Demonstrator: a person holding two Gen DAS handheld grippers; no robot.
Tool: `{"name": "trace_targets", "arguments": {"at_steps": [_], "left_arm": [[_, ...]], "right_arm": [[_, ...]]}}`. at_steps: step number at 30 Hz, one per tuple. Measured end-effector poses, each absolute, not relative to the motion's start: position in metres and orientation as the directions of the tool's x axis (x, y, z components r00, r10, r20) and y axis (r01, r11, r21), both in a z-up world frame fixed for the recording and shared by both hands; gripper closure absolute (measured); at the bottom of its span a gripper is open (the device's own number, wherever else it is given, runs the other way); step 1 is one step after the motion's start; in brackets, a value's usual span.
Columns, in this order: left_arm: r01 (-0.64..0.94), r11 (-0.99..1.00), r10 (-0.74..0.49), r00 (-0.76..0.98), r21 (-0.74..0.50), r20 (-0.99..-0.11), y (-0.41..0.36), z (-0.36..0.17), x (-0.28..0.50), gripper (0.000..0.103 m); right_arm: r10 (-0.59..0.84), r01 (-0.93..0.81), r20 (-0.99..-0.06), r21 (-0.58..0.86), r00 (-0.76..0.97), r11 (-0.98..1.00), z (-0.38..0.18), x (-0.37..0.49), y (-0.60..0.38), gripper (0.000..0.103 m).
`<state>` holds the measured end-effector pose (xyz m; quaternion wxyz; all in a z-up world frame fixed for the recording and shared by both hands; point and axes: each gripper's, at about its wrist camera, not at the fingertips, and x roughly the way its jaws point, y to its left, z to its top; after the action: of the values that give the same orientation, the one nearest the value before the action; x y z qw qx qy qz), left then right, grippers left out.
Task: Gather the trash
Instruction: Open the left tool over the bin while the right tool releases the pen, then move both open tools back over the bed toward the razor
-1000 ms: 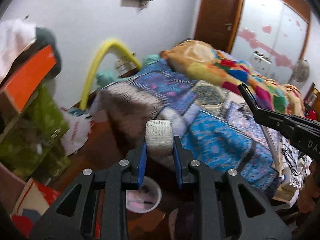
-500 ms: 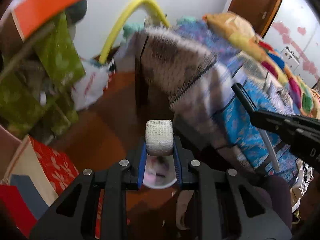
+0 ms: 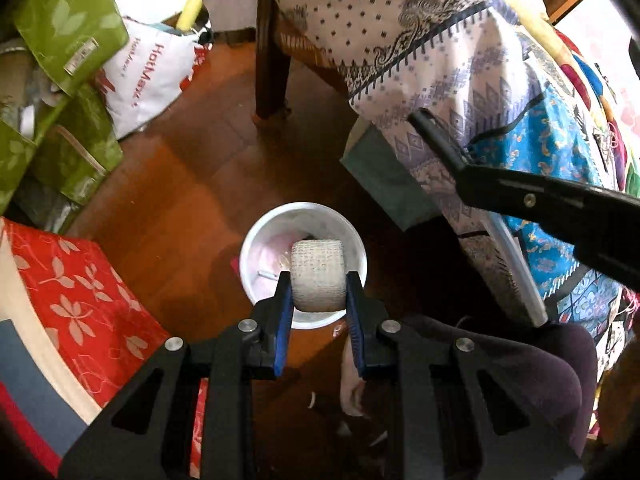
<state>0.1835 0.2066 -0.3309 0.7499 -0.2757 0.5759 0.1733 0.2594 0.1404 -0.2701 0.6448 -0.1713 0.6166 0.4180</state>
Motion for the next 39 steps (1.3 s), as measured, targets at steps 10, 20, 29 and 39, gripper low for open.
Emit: {"name": "trace_targets", "arguments": {"at_steps": [10, 20, 29, 39], "left_arm": [[-0.601, 0.775, -0.063, 0.237, -0.197, -0.969, 0.212, -0.339, 0.189, 0.072], [-0.605, 0.774, 0.026, 0.321, -0.184, -0.947, 0.215, -0.284, 0.175, 0.072], [-0.570, 0.796, 0.120, 0.476, -0.202, -0.871, 0.202, -0.197, 0.168, 0.072], [-0.466, 0.864, 0.173, 0.630, -0.191, -0.757, 0.145, -0.111, 0.181, 0.072]], "right_arm": [[0.306, -0.704, -0.928, 0.364, -0.215, 0.610, -0.292, 0.271, 0.139, 0.085], [0.351, -0.782, -0.932, 0.283, -0.088, 0.555, -0.244, 0.262, 0.121, 0.083], [0.466, -0.796, -0.884, 0.260, 0.032, 0.547, -0.177, 0.258, 0.080, 0.083], [0.555, -0.723, -0.809, 0.263, 0.196, 0.639, -0.115, 0.274, -0.006, 0.083]]}}
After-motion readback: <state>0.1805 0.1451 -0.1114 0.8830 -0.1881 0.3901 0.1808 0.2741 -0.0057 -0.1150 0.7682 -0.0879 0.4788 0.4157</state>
